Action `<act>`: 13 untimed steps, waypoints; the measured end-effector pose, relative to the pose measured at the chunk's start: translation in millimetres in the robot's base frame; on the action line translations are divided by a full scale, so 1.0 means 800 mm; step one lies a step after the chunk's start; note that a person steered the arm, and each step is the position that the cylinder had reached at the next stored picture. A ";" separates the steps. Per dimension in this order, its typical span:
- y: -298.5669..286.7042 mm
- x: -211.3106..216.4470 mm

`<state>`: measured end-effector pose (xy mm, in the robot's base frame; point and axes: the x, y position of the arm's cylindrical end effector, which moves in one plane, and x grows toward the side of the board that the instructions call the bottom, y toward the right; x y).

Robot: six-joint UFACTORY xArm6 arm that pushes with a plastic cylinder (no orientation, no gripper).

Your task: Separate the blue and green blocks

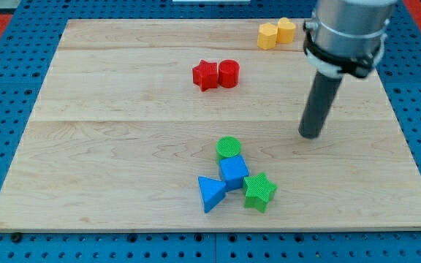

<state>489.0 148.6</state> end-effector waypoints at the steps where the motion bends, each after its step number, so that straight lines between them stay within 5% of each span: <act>1: 0.006 0.064; 3: -0.012 0.161; 5: -0.141 0.162; 13: -0.112 0.013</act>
<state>499.6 59.2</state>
